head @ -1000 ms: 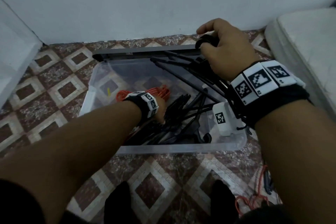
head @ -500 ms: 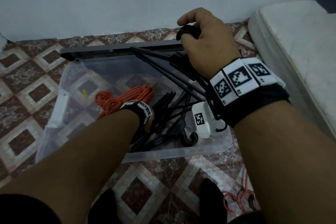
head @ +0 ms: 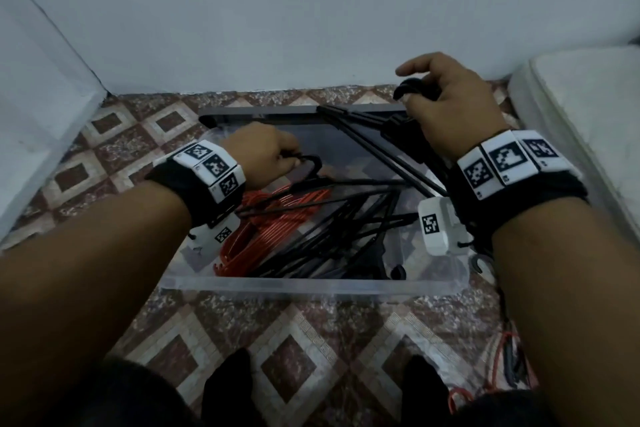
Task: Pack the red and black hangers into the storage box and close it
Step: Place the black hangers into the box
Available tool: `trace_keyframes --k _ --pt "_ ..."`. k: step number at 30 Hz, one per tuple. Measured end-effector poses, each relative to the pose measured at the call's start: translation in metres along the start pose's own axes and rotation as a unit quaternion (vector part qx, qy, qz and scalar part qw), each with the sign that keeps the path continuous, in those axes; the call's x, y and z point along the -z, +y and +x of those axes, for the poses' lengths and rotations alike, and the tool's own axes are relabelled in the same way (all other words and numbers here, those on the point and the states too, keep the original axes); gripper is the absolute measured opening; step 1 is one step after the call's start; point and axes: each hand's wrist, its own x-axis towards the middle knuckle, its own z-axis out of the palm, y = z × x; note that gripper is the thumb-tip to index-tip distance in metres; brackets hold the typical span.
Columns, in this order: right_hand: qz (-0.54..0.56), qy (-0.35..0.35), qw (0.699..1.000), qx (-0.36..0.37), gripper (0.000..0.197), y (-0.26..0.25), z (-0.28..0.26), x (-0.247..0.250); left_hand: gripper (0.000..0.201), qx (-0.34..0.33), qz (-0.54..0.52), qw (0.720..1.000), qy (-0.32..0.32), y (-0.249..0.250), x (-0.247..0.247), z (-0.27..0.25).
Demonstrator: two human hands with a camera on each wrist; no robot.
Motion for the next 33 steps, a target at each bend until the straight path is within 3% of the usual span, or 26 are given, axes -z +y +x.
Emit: trace_keyframes --k 3,10,15,18,21,30,33 --pt "0.000 -0.032 0.999 0.009 0.026 -0.005 -0.005 -0.005 0.023 -0.050 -0.035 0.995 0.076 0.014 0.012 -0.014" --pt "-0.023 -0.154 0.988 0.016 0.027 -0.028 -0.020 -0.022 0.020 -0.108 -0.091 0.981 0.131 0.046 0.024 -0.014" --pt "0.058 -0.230 0.972 0.001 0.024 -0.038 -0.026 -0.026 0.015 -0.084 -0.140 0.964 0.208 0.051 0.026 -0.015" --pt "0.031 -0.238 0.971 0.019 0.038 -0.036 -0.026 -0.026 0.018 -0.068 -0.166 0.957 0.228 0.053 0.021 -0.015" --pt "0.015 -0.240 0.971 0.015 0.038 -0.036 -0.025 -0.029 0.022 -0.047 -0.199 0.945 0.257 0.055 0.018 -0.011" --pt "0.001 -0.246 0.969 0.010 0.039 -0.040 -0.026 -0.032 0.035 -0.054 -0.249 0.953 0.167 0.058 0.010 -0.007" --pt "-0.011 -0.236 0.972 0.016 0.038 -0.039 -0.026 -0.035 0.040 -0.055 -0.230 0.955 0.181 0.060 0.007 -0.003"
